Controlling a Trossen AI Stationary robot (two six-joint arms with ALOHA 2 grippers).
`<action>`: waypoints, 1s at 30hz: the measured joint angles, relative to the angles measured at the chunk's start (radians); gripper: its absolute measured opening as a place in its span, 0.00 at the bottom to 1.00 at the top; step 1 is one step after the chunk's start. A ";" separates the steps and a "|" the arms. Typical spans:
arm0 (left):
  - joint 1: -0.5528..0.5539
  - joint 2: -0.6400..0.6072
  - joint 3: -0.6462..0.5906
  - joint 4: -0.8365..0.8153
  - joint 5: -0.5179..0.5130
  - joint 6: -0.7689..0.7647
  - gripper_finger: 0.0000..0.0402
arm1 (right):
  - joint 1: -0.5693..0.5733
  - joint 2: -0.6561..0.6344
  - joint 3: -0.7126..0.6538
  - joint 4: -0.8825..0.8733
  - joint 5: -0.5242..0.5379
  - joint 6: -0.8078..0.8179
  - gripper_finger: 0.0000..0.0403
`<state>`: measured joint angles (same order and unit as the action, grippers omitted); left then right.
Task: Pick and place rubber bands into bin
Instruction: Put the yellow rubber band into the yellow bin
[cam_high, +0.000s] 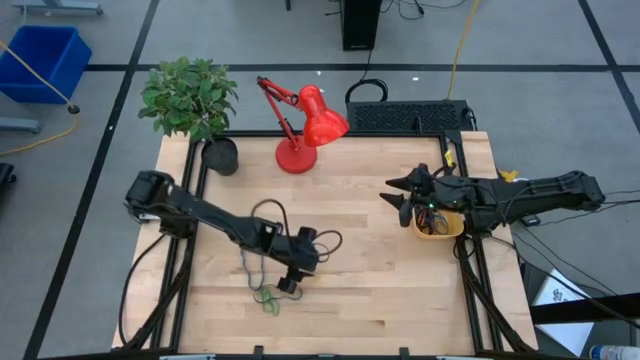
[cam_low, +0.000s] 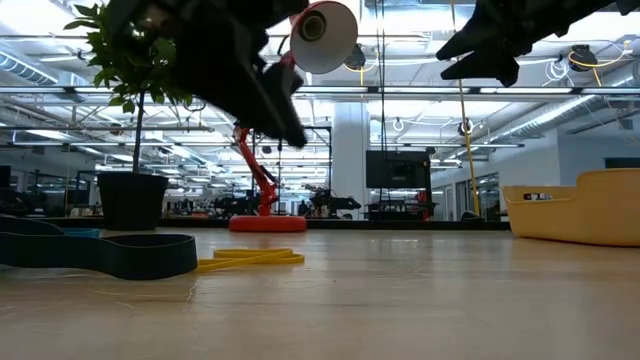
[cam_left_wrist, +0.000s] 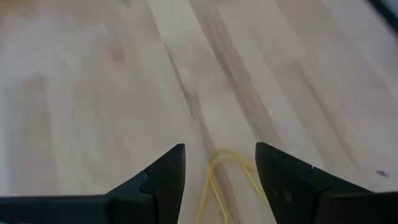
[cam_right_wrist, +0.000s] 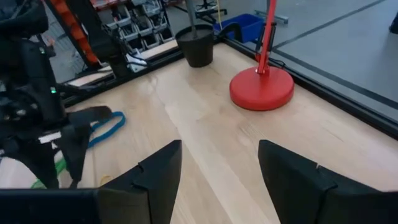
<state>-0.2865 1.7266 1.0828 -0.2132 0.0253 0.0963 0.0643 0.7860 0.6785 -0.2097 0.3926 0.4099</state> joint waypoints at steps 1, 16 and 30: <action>-0.003 0.014 0.000 -0.003 -0.001 0.000 0.50 | 0.000 0.000 0.000 0.001 0.000 0.000 0.51; -0.006 0.196 0.004 0.003 -0.034 -0.034 0.50 | 0.000 0.000 0.000 -0.013 -0.001 -0.012 0.51; -0.009 0.210 0.004 -0.012 -0.013 -0.075 0.17 | 0.000 0.000 0.000 -0.032 -0.001 -0.015 0.51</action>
<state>-0.2955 1.9365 1.0870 -0.2249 0.0120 0.0208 0.0643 0.7864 0.6785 -0.2418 0.3920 0.3950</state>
